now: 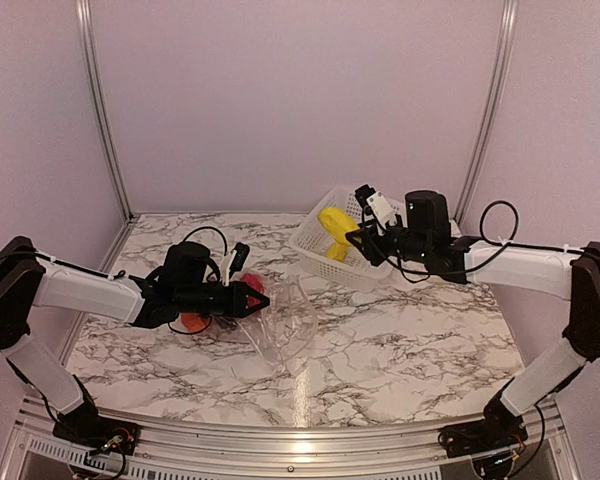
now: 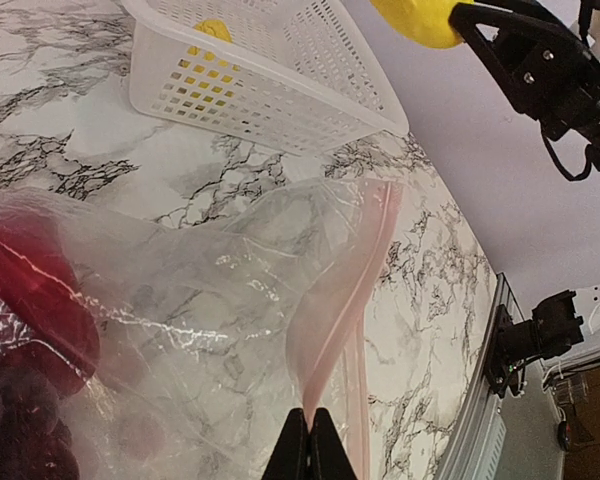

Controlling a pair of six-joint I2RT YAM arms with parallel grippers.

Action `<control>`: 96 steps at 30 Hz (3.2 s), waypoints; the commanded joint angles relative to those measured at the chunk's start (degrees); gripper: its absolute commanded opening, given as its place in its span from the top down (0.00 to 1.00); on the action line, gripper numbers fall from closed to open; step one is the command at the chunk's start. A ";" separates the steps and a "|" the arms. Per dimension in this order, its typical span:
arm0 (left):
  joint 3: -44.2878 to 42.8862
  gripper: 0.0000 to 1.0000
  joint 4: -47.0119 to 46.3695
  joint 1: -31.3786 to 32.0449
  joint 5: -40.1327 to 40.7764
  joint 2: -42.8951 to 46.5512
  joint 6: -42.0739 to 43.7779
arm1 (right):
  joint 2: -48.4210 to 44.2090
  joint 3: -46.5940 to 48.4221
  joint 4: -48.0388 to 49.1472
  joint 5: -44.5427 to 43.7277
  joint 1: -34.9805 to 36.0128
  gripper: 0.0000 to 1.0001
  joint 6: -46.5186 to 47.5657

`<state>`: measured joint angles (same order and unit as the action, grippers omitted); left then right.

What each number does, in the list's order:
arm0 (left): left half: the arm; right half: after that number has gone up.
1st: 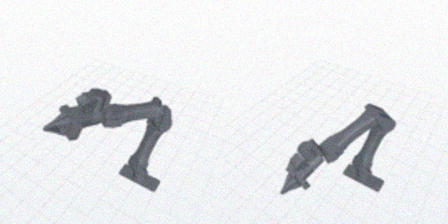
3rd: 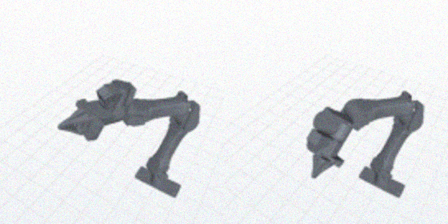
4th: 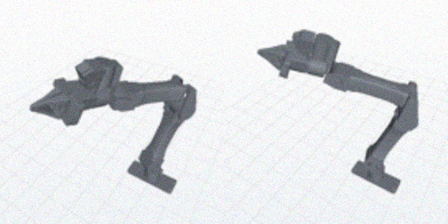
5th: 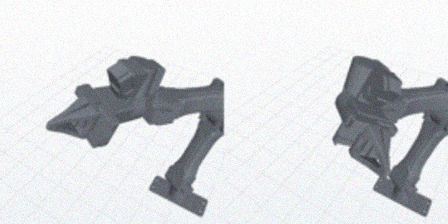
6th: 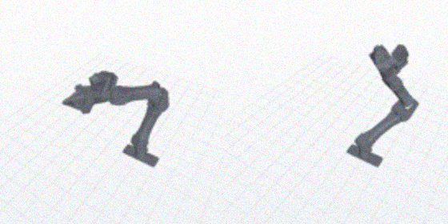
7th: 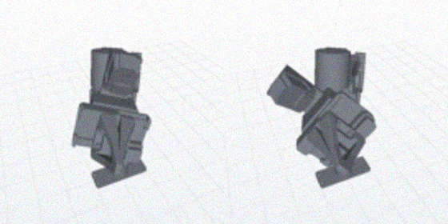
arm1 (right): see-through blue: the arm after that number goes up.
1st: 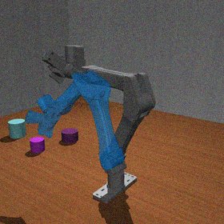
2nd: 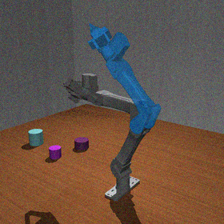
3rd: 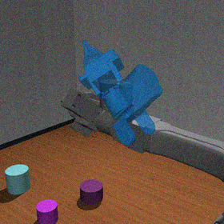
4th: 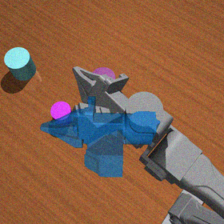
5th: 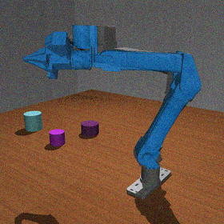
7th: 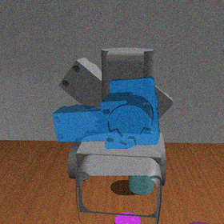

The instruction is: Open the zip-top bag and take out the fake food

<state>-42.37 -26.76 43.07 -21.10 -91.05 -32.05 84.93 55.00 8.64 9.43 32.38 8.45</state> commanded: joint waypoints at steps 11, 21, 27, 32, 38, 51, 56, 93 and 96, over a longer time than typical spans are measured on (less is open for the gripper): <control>-1.22 1.00 -1.36 -0.02 -0.26 -1.06 0.63 | 27.67 24.94 -0.51 -13.33 -8.91 0.87 -3.02; -1.49 1.00 -1.11 -0.27 -0.43 -1.25 0.76 | 43.88 42.07 -6.73 -17.72 -9.91 0.83 0.03; -1.48 1.00 -1.16 -0.37 -0.25 -1.36 0.76 | 48.70 47.42 -9.93 -19.70 -10.19 0.70 1.85; -1.83 1.00 -1.52 -0.35 -0.53 -1.97 0.50 | 47.61 47.04 -10.75 -18.63 -10.25 0.54 2.26; -2.10 1.00 -1.71 -0.40 -0.79 -2.36 0.09 | 41.41 43.17 -9.95 -15.66 -10.26 0.38 1.93; -2.02 1.00 -1.62 -0.31 -0.60 -0.05 -1.12 | 12.03 10.46 5.28 4.56 -3.76 0.42 -3.38; -2.10 1.00 -1.41 -0.27 -1.02 1.05 -1.39 | 5.22 0.26 11.21 8.49 3.73 0.47 -6.11; -3.63 1.00 -0.76 2.46 -5.26 7.47 -0.64 | 32.90 5.83 34.81 1.00 18.58 0.53 -22.96; -4.23 1.00 -0.23 2.46 -5.69 7.62 -0.51 | 34.69 6.29 36.57 1.85 18.56 0.51 -23.73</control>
<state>-45.60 -27.14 45.23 -25.39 -85.30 -33.63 116.92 59.35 42.85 11.29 50.83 -13.47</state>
